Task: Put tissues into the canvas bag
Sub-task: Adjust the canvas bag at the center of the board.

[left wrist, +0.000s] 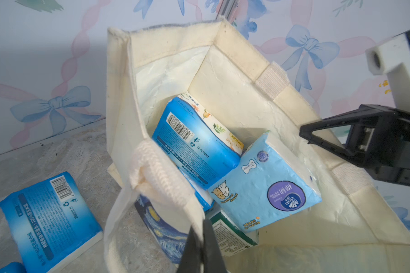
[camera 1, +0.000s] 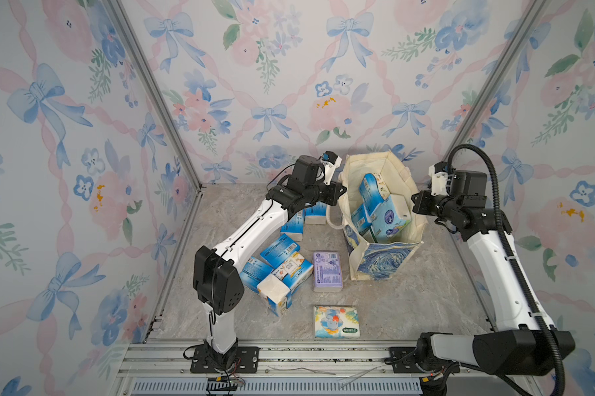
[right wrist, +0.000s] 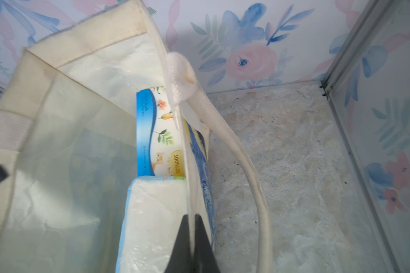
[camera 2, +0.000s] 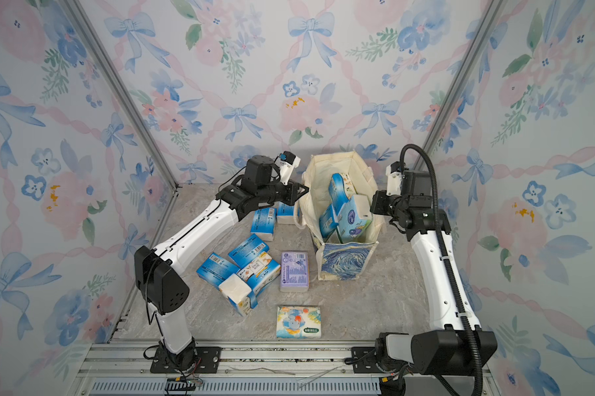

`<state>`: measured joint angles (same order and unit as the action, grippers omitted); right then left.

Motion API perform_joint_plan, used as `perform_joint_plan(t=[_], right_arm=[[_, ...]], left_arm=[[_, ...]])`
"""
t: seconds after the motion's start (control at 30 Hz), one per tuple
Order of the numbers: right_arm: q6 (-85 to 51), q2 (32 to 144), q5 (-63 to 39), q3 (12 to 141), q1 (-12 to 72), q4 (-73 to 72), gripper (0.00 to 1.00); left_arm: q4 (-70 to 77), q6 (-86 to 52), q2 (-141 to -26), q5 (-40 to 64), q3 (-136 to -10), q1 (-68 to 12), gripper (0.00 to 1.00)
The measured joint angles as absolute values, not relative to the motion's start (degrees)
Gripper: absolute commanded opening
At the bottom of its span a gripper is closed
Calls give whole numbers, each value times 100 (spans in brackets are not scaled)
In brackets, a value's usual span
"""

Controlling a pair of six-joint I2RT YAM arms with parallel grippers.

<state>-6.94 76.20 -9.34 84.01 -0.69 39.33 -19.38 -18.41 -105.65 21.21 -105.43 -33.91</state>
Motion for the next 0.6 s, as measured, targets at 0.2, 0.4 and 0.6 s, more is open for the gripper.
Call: perform_joint_plan(t=[0.2,0.4,0.6], right_arm=[[-593,7675,-574,8392,-139,4110,0],[-593,7675,-556,8392,-80,4082,0],[-598,7846,-864,8392,169,3990,2]], left_arm=[[-1973,-1822,-10403,1809,-10114,-3041,2],[-1966,-1826,-10560,1894,-10261,-3094,2],[-1800,-1868,-11126,2185,-10816,-3406,2]])
